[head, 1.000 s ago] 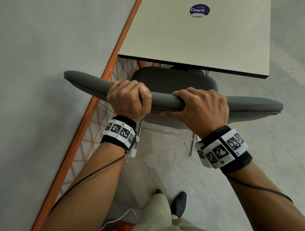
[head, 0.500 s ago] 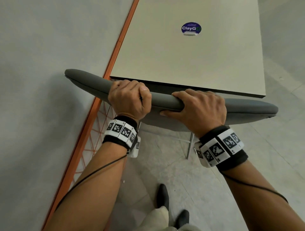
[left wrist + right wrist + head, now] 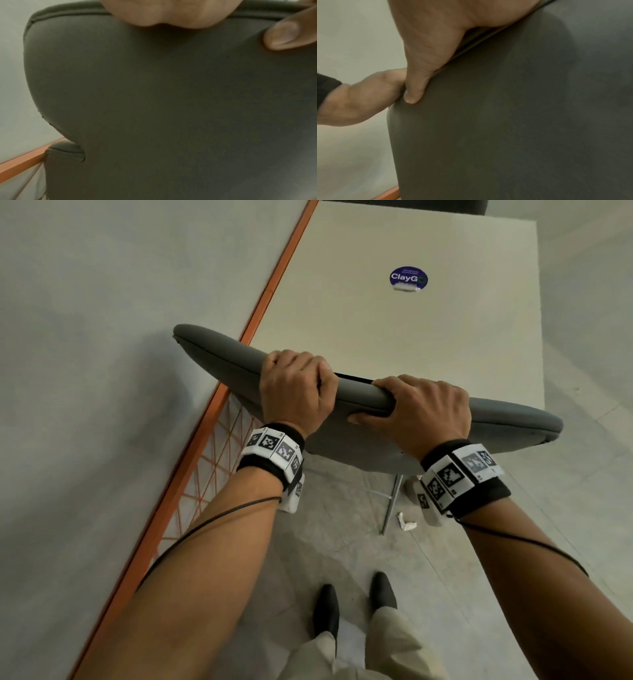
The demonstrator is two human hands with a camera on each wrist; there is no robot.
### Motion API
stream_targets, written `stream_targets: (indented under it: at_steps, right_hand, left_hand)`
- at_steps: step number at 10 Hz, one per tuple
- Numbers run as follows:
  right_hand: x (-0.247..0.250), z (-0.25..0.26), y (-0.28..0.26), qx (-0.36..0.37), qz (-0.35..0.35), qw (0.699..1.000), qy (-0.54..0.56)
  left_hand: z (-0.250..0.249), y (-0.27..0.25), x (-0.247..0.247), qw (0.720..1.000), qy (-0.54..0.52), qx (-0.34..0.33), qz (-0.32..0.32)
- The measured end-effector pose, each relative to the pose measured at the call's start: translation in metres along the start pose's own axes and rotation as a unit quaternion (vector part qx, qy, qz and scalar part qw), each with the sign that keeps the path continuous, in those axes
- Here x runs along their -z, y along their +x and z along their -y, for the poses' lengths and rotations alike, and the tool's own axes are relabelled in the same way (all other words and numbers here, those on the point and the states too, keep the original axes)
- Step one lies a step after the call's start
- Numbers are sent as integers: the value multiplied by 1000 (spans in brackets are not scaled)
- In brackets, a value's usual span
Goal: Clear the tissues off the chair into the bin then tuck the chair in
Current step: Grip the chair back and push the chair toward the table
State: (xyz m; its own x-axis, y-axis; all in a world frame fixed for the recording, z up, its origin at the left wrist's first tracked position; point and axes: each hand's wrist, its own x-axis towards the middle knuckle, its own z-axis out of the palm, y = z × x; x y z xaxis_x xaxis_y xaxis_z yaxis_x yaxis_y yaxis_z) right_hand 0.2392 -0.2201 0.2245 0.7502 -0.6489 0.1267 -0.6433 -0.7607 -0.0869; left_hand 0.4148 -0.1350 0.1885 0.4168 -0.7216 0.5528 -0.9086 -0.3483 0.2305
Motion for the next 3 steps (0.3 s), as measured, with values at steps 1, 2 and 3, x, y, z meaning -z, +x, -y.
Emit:
stream_targets:
  at_steps: [1, 2, 3]
  right_hand:
    - [1, 2, -7, 21, -15, 1000, 11]
    - [-1, 2, -14, 73, -76, 993, 60]
    - [-9, -4, -39, 189, -172, 950, 180]
  left_hand:
    - [-9, -27, 12, 1000, -4, 8, 19]
    - [-24, -68, 26, 998, -22, 47, 45]
    - [-33, -144, 36, 973, -1, 155, 171]
